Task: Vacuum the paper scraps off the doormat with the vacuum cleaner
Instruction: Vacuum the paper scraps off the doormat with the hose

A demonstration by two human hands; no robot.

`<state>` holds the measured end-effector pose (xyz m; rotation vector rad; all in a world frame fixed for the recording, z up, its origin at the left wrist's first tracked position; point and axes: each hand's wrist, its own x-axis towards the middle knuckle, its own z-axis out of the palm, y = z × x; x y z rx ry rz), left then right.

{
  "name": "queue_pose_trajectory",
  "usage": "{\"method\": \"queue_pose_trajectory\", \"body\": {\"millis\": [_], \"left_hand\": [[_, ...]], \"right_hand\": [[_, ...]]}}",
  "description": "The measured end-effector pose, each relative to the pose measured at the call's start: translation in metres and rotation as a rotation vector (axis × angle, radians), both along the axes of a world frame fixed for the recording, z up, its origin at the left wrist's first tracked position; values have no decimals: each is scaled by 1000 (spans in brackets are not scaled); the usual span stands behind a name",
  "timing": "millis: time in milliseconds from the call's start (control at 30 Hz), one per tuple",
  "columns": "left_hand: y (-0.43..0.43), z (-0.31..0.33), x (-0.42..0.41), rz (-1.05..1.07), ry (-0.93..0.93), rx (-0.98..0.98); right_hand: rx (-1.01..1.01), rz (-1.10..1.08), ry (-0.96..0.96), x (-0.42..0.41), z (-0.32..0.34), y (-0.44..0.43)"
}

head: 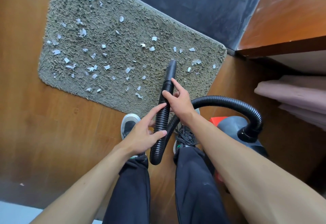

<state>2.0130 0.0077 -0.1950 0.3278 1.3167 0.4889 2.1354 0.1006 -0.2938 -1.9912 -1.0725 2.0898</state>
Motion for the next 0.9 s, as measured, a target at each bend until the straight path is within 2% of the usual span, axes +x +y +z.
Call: {"method": "queue_pose_trajectory", "body": {"millis": [600, 900], "left_hand": [[35, -22, -13, -164, 164, 66], [41, -16, 4, -256, 205, 118]], "right_hand": [[-2, -50, 26, -16, -1, 45], [-33, -88, 3, 6, 6, 46]]}}
